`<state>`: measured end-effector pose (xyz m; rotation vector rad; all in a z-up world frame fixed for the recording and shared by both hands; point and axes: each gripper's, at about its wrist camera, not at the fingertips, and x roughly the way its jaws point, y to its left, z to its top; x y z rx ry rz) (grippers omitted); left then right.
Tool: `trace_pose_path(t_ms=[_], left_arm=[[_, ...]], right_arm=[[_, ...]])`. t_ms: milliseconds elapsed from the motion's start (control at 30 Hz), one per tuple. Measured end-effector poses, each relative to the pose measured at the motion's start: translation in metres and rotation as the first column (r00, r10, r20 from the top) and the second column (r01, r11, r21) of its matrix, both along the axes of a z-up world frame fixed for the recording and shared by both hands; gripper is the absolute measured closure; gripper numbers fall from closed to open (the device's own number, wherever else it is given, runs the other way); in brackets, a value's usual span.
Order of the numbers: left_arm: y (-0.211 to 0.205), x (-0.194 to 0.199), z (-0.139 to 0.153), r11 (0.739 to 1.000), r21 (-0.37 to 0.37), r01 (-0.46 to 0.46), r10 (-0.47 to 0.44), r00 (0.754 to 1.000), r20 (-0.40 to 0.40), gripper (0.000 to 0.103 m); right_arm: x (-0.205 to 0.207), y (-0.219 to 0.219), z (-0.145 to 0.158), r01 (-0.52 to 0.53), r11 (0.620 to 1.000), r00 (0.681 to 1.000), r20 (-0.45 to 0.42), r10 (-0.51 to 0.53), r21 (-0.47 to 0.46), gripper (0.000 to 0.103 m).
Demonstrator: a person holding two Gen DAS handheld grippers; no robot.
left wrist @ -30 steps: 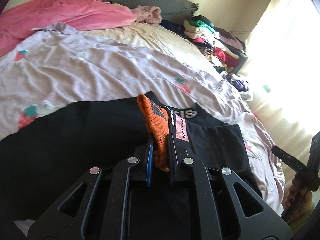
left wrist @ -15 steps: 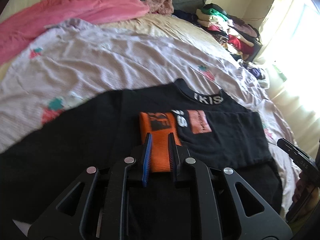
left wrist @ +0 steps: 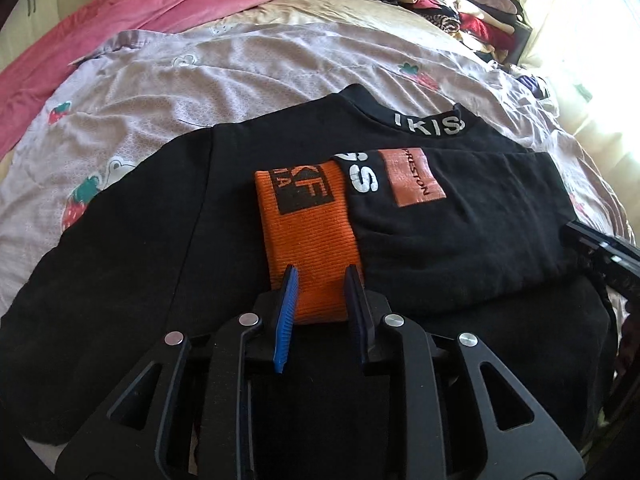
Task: Fold small clothes
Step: 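Lower the cuff onto the shirt body and open the right tool, then move the left tool to the orange cuff of the other sleeve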
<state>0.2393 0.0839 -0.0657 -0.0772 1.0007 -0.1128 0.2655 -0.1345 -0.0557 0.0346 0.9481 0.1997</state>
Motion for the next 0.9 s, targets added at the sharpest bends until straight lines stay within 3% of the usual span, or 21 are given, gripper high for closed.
trace_pose_path(t_ms=[100,200,267,333,533,633,767,867,900], left_arm=[[0.002,0.0,0.0,1.0,-0.011,0.002,-0.002,1.0,0.0,0.086],[0.003,0.001,0.0,1.0,-0.021,0.005,-0.004,1.0,0.002,0.086],[0.002,-0.001,0.002,1.0,-0.023,0.005,-0.005,1.0,0.006,0.085],[0.002,-0.002,0.006,1.0,-0.012,0.0,0.0,1.0,0.015,0.074],[0.009,-0.011,0.018,1.0,-0.023,-0.008,0.009,0.999,0.035,0.055],[0.012,-0.02,0.026,1.0,-0.012,-0.014,0.015,0.998,0.057,0.045],[0.021,-0.035,0.038,0.999,-0.033,-0.032,0.035,0.995,0.091,0.036],[0.029,-0.048,0.049,0.997,-0.048,-0.053,0.059,0.992,0.114,0.035],[0.031,-0.052,0.051,0.997,-0.052,-0.059,0.065,0.991,0.12,0.03]], right_arm=[[0.008,-0.01,-0.02,0.027,1.0,0.998,-0.063,-0.027,0.013,0.055],[0.006,-0.012,-0.021,0.039,0.999,0.997,-0.06,-0.038,0.02,0.055],[0.003,-0.009,-0.018,0.035,0.999,0.998,-0.055,-0.035,0.006,0.047],[-0.001,-0.008,-0.012,0.035,0.999,0.998,-0.048,-0.033,0.024,0.038],[-0.014,-0.005,0.008,0.025,0.999,1.0,-0.008,-0.025,0.024,0.037],[-0.022,-0.004,0.017,0.026,0.999,1.0,0.015,-0.026,0.035,0.02],[-0.033,0.001,0.03,0.01,0.998,0.999,0.048,-0.013,0.063,0.018],[-0.041,0.008,0.039,-0.006,0.997,0.997,0.074,0.001,0.075,0.016],[-0.043,0.011,0.042,-0.014,0.997,0.997,0.082,0.007,0.077,0.016]])
